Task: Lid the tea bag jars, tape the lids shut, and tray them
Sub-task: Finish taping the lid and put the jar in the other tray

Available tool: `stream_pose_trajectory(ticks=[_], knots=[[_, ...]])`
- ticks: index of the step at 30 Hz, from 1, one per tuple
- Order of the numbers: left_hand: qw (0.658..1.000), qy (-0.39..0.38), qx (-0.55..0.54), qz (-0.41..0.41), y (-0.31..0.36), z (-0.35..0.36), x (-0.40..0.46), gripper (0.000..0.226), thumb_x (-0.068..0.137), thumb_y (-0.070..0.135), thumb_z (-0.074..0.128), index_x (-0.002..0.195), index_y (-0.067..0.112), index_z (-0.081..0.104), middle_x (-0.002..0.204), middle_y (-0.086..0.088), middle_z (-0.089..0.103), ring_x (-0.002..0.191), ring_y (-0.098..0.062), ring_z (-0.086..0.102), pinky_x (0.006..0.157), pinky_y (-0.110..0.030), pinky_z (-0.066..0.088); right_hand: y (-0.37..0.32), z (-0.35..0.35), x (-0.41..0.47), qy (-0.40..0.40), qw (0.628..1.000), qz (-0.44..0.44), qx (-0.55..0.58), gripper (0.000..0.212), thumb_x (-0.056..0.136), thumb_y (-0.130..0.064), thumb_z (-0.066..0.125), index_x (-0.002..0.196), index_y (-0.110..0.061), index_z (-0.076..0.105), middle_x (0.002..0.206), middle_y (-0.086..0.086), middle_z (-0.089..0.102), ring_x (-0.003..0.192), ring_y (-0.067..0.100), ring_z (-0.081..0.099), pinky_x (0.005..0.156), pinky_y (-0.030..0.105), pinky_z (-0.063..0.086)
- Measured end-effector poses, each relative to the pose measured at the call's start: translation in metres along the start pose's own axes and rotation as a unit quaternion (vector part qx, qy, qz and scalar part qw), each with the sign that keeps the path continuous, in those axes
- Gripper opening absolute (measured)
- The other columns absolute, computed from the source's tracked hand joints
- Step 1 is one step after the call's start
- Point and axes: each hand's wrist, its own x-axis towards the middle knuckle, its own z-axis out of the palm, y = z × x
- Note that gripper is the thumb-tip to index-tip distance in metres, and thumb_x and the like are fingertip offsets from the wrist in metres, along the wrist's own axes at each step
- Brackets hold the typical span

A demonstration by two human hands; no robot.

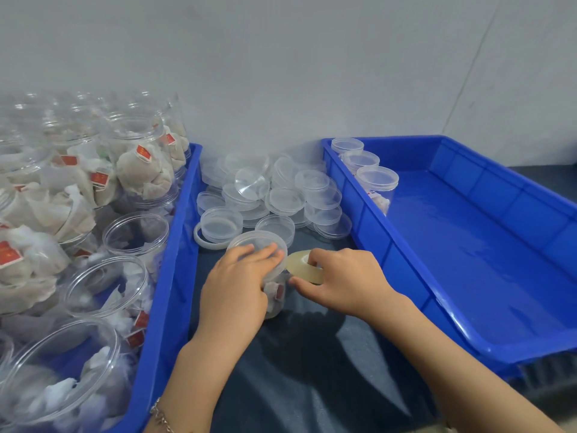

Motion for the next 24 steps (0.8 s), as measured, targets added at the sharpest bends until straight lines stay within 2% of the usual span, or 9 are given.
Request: stream_pose_trajectory(ticks=[4,6,9,12,14,16,18,20,24], knots=[[0.999,0.022,-0.035,-0.001,-0.003,-0.003,-0.003,0.076,0.075,-0.015,0.043,0.128,0.039,0.054,0.129,0.040,0.034,0.131,0.010,0.017,0.107,-0.020,0.017,0.009,-0.018,0.000,-0.107,0.991,0.005,0.084,0.033,0.077,-0.042,0.054,0.107,-0.030,0.051,0.075,-0.011,0.062,0.072,0.016,0.056,0.055,0.026,0.035],[0.997,0.045,-0.053,-0.023,-0.003,-0.004,-0.005,0.073,0.077,-0.017,0.042,0.124,0.036,0.058,0.111,0.049,0.020,0.113,0.021,0.007,0.104,-0.019,0.014,0.015,-0.020,-0.003,-0.131,0.984,0.029,0.120,0.031,0.078,-0.039,0.056,0.108,-0.034,0.046,0.070,-0.012,0.058,0.070,0.014,0.054,0.059,0.029,0.040],[0.995,0.060,-0.073,-0.029,-0.001,0.000,-0.009,0.075,0.074,-0.019,0.041,0.122,0.035,0.061,0.114,0.044,0.023,0.127,0.013,0.017,0.109,-0.025,0.019,0.011,-0.015,-0.005,-0.044,0.999,-0.007,0.016,0.020,0.081,-0.035,0.060,0.094,-0.026,0.049,0.069,-0.007,0.060,0.063,0.023,0.053,0.048,0.029,0.030],[0.993,0.049,-0.102,-0.036,-0.006,0.004,-0.008,0.076,0.073,-0.019,0.042,0.121,0.037,0.060,0.126,0.033,0.036,0.132,0.007,0.023,0.109,-0.026,0.023,0.003,-0.010,0.001,0.059,0.993,-0.023,-0.104,0.030,0.049,-0.012,0.080,0.064,-0.013,0.054,0.044,-0.002,0.050,0.038,0.025,0.027,0.043,0.017,-0.001],[0.991,0.039,-0.124,-0.042,-0.011,0.007,-0.007,0.074,0.076,-0.019,0.043,0.120,0.037,0.060,0.136,0.024,0.042,0.135,0.004,0.023,0.108,-0.026,0.022,-0.001,-0.005,0.010,0.086,0.990,-0.005,-0.109,0.035,0.039,-0.006,0.082,0.056,-0.012,0.053,0.038,-0.001,0.047,0.030,0.027,0.029,0.048,0.016,-0.008],[0.989,0.042,-0.139,-0.040,-0.011,0.008,-0.006,0.071,0.077,-0.019,0.043,0.120,0.035,0.062,0.133,0.030,0.043,0.135,0.007,0.022,0.111,-0.027,0.024,-0.002,0.003,0.020,0.084,0.991,0.013,-0.100,0.034,0.041,-0.001,0.081,0.057,-0.011,0.053,0.039,0.002,0.048,0.029,0.025,0.032,0.045,0.017,-0.004],[0.987,0.055,-0.150,-0.035,-0.009,0.009,-0.007,0.071,0.076,-0.022,0.043,0.117,0.032,0.064,0.112,0.052,0.035,0.125,0.018,0.019,0.111,-0.022,0.022,-0.001,0.014,0.031,0.065,0.992,0.024,-0.109,0.024,0.059,-0.002,0.073,0.069,-0.011,0.053,0.052,0.005,0.057,0.039,0.025,0.037,0.040,0.021,0.014],[0.986,0.056,-0.153,-0.033,-0.008,0.009,-0.008,0.072,0.075,-0.022,0.043,0.116,0.032,0.065,0.102,0.056,0.030,0.122,0.020,0.019,0.108,-0.018,0.021,-0.001,0.024,0.040,0.040,0.993,0.032,-0.107,0.013,0.078,-0.006,0.055,0.086,-0.014,0.050,0.071,0.004,0.062,0.054,0.025,0.044,0.048,0.028,0.029],[0.988,0.053,-0.141,-0.018,-0.010,0.009,-0.006,0.066,0.078,-0.018,0.044,0.116,0.032,0.065,0.101,0.057,0.031,0.125,0.018,0.021,0.104,-0.015,0.020,-0.007,0.033,0.051,0.004,0.996,0.014,-0.093,0.016,0.081,-0.005,0.048,0.093,-0.015,0.044,0.079,0.003,0.061,0.072,0.030,0.062,0.050,0.030,0.029]])
